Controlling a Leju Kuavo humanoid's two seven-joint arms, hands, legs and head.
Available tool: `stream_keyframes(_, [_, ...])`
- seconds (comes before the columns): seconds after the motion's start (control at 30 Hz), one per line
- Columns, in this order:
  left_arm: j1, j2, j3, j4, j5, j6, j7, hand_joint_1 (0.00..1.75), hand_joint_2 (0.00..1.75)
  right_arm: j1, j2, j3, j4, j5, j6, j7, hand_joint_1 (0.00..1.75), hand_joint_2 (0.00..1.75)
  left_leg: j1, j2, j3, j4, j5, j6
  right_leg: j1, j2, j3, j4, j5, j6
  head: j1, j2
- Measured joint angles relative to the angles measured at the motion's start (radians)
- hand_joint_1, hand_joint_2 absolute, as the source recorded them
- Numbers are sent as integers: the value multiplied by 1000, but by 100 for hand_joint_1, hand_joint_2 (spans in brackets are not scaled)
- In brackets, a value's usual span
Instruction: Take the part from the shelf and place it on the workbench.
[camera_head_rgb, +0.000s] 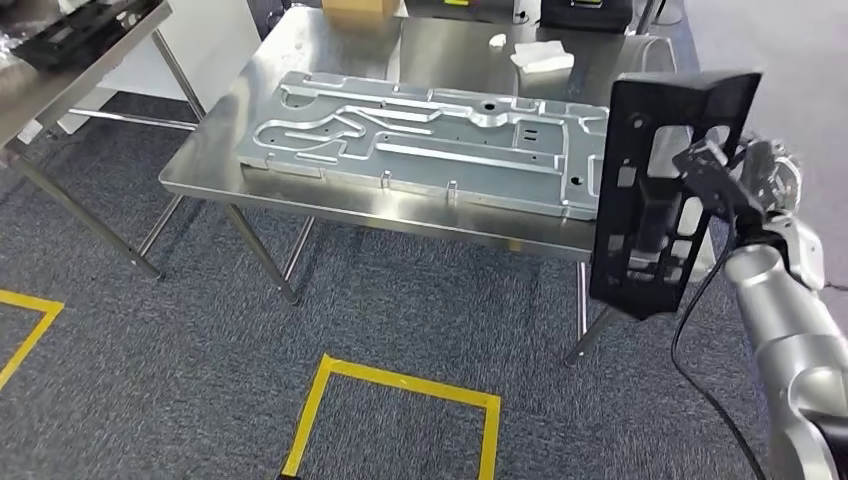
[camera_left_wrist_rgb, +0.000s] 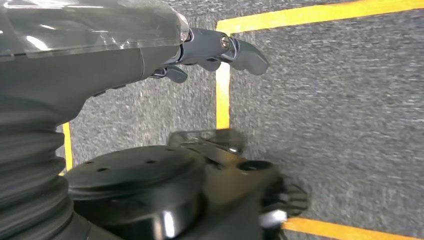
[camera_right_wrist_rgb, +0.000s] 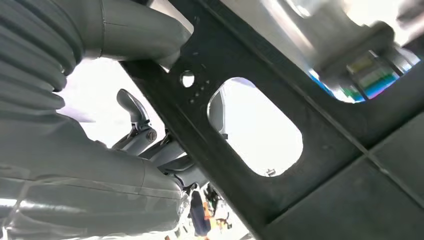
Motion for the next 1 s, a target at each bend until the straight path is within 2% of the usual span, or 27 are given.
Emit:
stream_keyframes(0.03, [1, 0, 1, 0, 5, -2, 0, 0, 175, 1, 3, 2, 2, 1, 0, 1, 175, 175, -4, 0, -19, -17, -11, 3, 2, 5, 13, -2, -8, -1, 0, 0])
stream_keyframes(0.07, [2, 0, 1, 0, 9, -3, 0, 0, 175, -4, 7, 3, 2, 3, 0, 3, 175, 175, -7, 0, -33, -56, 16, 8, 5, 9, 22, -2, -15, -2, 0, 0])
stream_keyframes(0.1, [2, 0, 2, 0, 12, -4, 0, 0, 175, -12, 10, 3, 1, 4, -1, 5, 175, 175, -9, 0, -41, -112, 81, 16, 8, 13, 28, -2, -21, -2, 0, 0])
stream_keyframes(0.13, [3, 1, 2, 0, 13, -5, 1, 0, 175, -20, 11, 4, 0, 5, -1, 7, 175, 175, -14, 0, -46, -172, 158, 28, 10, 15, 33, -2, -25, -1, 0, 0])
stream_keyframes(0.17, [4, 1, 3, 0, 13, -5, 2, 0, 175, -27, 12, 4, -1, 6, -2, 9, 175, 175, -18, 0, -46, -222, 216, 38, 12, 17, 37, -1, -29, 2, 0, 0])
stream_keyframes(0.2, [4, 2, 3, 0, 13, -5, 3, 0, 175, -32, 12, 4, -1, 6, -1, 11, 175, 175, -22, 1, -43, -256, 252, 45, 13, 18, 37, 1, -34, 6, 0, 0])
stream_keyframes(0.23, [4, 2, 3, 0, 13, -5, 5, 0, 175, -36, 10, 4, -2, 6, -1, 13, 175, 175, -24, 2, -42, -273, 262, 44, 15, 18, 35, 7, -39, 7, 0, 0])
stream_keyframes(0.33, [-2, 0, 3, 0, 13, -6, 14, 0, 175, -51, 5, 4, -4, 7, 3, 17, 175, 175, -27, 1, -38, -278, 258, 33, 13, 17, 27, 19, -48, 9, 0, 0])
stream_keyframes(0.5, [-12, 0, 3, 0, 13, -10, 19, 0, 175, -102, 1, 12, 2, 36, 41, 49, 175, 175, -32, -1, -42, -269, 255, 43, 7, 15, 28, 20, -47, 20, 0, 0])
stream_keyframes(0.67, [-14, 1, 3, 0, 15, -8, 21, 0, 175, -217, -3, 21, 11, 57, 130, 114, 175, 175, -37, 0, -45, -267, 256, 49, 4, 16, 26, 20, -44, 25, 0, 0])
stream_keyframes(0.83, [-12, 3, 3, 0, 34, -6, 26, 0, 175, -372, 4, 38, 27, 100, 213, 173, 175, 175, -37, -1, -47, -267, 257, 50, 3, 15, 24, 20, -44, 27, 0, 0])
stream_keyframes(1.0, [-11, 3, 11, 0, 47, -4, 35, 0, 175, -477, 32, 59, 46, 118, 239, 187, 175, 175, -37, -1, -47, -267, 257, 50, 4, 15, 24, 20, -44, 27, 0, 0])
